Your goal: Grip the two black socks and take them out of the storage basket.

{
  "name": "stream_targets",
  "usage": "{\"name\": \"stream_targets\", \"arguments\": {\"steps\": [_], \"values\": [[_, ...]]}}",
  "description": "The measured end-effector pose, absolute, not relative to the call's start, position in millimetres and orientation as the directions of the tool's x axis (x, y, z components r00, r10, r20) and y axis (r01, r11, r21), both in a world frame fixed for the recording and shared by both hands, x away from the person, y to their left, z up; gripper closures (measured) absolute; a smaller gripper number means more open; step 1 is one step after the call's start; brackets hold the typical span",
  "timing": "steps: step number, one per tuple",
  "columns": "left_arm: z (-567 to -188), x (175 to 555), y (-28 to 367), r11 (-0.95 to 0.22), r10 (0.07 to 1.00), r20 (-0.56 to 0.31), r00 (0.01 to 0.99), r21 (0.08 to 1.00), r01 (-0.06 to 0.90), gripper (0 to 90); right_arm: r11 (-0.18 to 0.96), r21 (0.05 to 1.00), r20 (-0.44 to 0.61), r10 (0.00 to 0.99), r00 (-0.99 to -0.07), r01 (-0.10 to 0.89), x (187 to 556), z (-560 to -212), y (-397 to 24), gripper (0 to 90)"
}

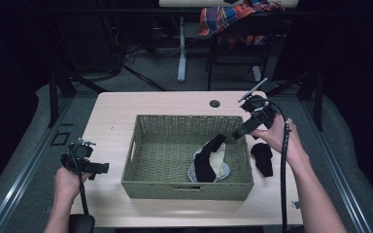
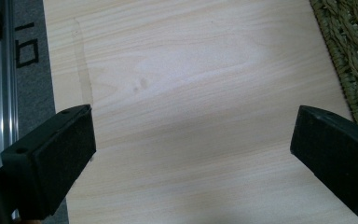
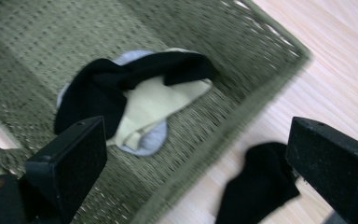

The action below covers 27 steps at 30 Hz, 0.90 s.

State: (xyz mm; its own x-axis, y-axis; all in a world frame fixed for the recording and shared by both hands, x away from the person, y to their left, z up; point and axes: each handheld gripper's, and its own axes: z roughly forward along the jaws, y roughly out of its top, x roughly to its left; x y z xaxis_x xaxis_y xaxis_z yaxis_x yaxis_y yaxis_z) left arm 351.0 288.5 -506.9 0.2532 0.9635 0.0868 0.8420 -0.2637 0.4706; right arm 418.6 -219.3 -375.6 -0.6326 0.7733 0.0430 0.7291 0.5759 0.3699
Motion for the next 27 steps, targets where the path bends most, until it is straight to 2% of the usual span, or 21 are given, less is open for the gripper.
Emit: {"name": "stream_targets", "arguments": {"steps": [9, 15, 17, 22, 27], "values": [[-507.5, 351.3, 288.9, -0.262, 0.964, 0.083, 0.253, 0.469, 0.844, 0.3, 0.648, 0.342, 0.065, 0.706, -0.705, 0.681, 430.5, -394.1, -180.0, 5.1], [-507.9, 351.7, 288.7, -0.264, 0.963, 0.083, 0.255, 0.466, 0.845, 0.3, 0.713, 0.298, 0.043, 0.655, -0.755, 0.635, 435.4, -409.6, -156.7, 2.8], [-507.9, 351.8, 288.8, -0.265, 0.963, 0.081, 0.257, 0.465, 0.845, 0.3, 0.729, 0.281, 0.048, 0.639, -0.768, 0.624, 436.5, -418.1, -146.3, 6.0], [-507.8, 351.6, 289.0, -0.264, 0.963, 0.079, 0.257, 0.465, 0.845, 0.3, 0.755, 0.250, 0.051, 0.615, -0.787, 0.607, 439.7, -431.0, -136.0, 7.2], [-508.1, 351.9, 288.9, -0.264, 0.963, 0.081, 0.257, 0.465, 0.845, 0.3, 0.784, 0.207, 0.028, 0.593, -0.805, 0.585, 443.4, -454.7, -122.7, 14.3]]}}
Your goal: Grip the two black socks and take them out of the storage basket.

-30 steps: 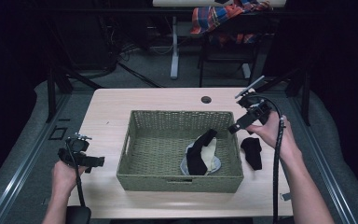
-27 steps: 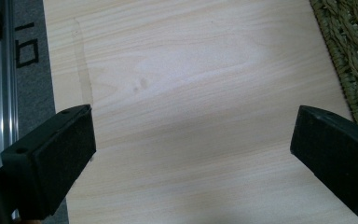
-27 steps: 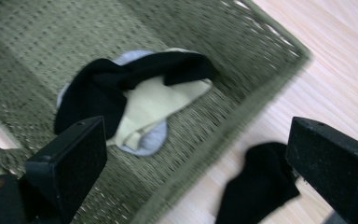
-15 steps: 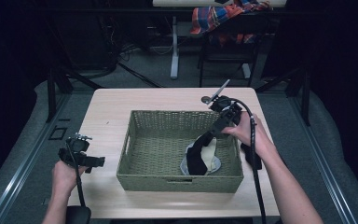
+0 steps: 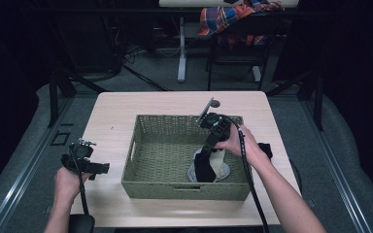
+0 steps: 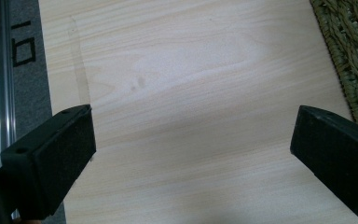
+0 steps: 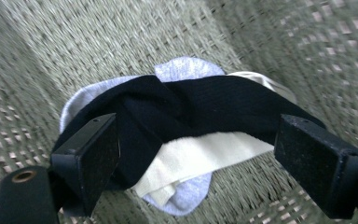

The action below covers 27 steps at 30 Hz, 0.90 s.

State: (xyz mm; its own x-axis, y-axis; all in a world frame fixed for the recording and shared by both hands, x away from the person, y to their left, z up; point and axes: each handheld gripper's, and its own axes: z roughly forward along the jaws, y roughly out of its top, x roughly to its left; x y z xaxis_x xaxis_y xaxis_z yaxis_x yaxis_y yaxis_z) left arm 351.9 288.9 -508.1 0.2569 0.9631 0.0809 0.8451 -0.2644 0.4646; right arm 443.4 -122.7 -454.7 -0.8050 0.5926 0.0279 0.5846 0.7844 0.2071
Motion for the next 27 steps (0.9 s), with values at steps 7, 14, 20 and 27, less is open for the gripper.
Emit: {"name": "stream_targets", "arguments": {"steps": [7, 14, 20, 27], "values": [[-508.2, 351.8, 289.3, -0.264, 0.963, 0.081, 0.256, 0.464, 0.845, 0.3, 0.822, 0.148, -0.012, 0.557, -0.830, 0.549, 441.8, -478.1, -110.4, 19.8], [-508.1, 351.5, 289.6, -0.263, 0.964, 0.083, 0.254, 0.466, 0.845, 0.3, 0.827, 0.106, -0.044, 0.559, -0.828, 0.552, 441.4, -488.0, -106.7, 53.6], [-507.9, 351.7, 289.2, -0.265, 0.963, 0.083, 0.256, 0.463, 0.846, 0.3, 0.824, 0.090, -0.026, 0.563, -0.826, 0.559, 441.0, -486.8, -109.6, 80.3], [-508.1, 351.1, 289.5, -0.263, 0.964, 0.085, 0.253, 0.464, 0.846, 0.3, 0.799, 0.143, 0.016, 0.588, -0.808, 0.584, 439.3, -466.3, -117.1, 83.6]]}}
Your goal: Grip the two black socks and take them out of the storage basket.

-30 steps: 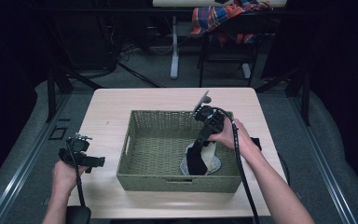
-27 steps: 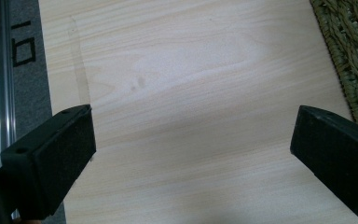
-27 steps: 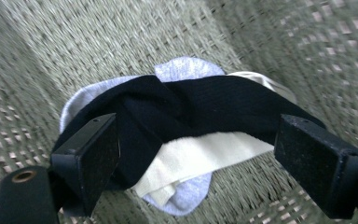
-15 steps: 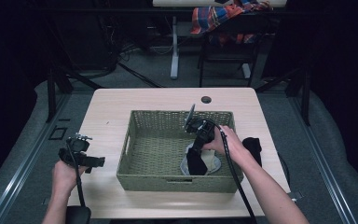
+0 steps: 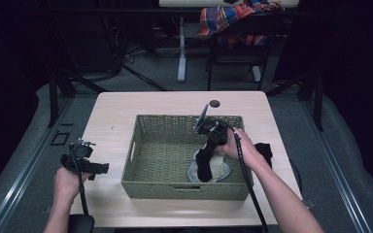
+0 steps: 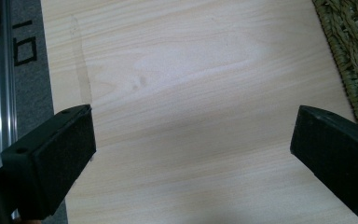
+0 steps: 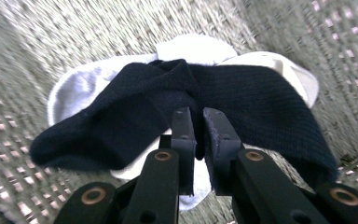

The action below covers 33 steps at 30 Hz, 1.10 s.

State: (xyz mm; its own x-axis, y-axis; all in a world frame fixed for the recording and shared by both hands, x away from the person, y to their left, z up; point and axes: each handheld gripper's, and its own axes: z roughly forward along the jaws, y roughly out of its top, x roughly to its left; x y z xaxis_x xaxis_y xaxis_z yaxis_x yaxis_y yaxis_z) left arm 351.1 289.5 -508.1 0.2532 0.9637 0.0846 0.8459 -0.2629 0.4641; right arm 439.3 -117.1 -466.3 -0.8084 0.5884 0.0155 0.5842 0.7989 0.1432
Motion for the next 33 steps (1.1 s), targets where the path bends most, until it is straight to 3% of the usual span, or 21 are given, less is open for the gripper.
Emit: {"name": "stream_targets", "arguments": {"steps": [12, 33], "values": [[-508.0, 350.2, 290.0, -0.260, 0.964, 0.084, 0.251, 0.465, 0.846, 0.3, 0.768, 0.214, 0.038, 0.611, -0.791, 0.603, 440.7, -418.2, -129.8, 85.3], [-508.3, 350.3, 289.9, -0.260, 0.965, 0.084, 0.250, 0.463, 0.847, 0.3, 0.745, 0.264, 0.047, 0.625, -0.779, 0.613, 442.5, -380.7, -140.3, 85.3]]}}
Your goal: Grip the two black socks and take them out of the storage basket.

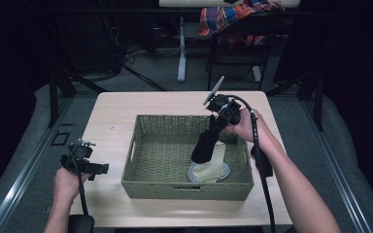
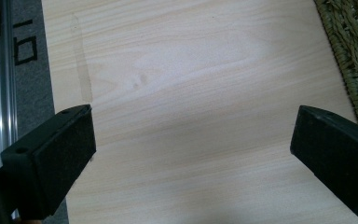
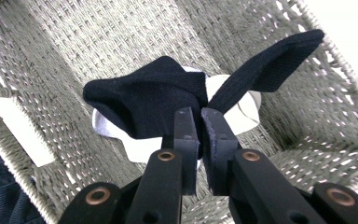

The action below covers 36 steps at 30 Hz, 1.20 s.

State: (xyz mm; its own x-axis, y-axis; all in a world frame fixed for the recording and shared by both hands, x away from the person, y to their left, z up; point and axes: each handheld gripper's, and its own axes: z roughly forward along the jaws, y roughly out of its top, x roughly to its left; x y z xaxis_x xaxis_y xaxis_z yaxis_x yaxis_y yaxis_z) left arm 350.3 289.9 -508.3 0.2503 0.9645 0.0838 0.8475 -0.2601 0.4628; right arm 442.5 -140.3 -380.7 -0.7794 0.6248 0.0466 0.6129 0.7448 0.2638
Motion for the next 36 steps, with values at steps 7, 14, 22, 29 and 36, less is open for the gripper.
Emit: {"name": "stream_targets", "arguments": {"steps": [7, 14, 22, 29, 36], "values": [[-508.2, 350.3, 289.5, -0.260, 0.964, 0.080, 0.252, 0.461, 0.848, 0.3, 0.740, 0.279, 0.044, 0.626, -0.778, 0.611, 443.2, -365.3, -143.1, 85.3], [-508.7, 350.8, 289.6, -0.263, 0.964, 0.082, 0.254, 0.460, 0.848, 0.3, 0.726, 0.300, 0.040, 0.639, -0.768, 0.619, 444.8, -350.4, -149.1, 85.3], [-508.8, 351.7, 288.4, -0.268, 0.962, 0.079, 0.261, 0.458, 0.847, 0.3, 0.705, 0.326, 0.022, 0.660, -0.751, 0.630, 446.4, -324.3, -165.8, 85.3], [-508.9, 351.3, 288.6, -0.265, 0.963, 0.080, 0.258, 0.462, 0.846, 0.3, 0.670, 0.341, 0.012, 0.698, -0.716, 0.659, 445.2, -311.8, -187.8, 85.2], [-509.1, 351.6, 288.4, -0.266, 0.963, 0.081, 0.258, 0.460, 0.847, 0.3, 0.625, 0.350, 0.008, 0.743, -0.670, 0.697, 441.7, -306.2, -220.8, 85.3]]}}
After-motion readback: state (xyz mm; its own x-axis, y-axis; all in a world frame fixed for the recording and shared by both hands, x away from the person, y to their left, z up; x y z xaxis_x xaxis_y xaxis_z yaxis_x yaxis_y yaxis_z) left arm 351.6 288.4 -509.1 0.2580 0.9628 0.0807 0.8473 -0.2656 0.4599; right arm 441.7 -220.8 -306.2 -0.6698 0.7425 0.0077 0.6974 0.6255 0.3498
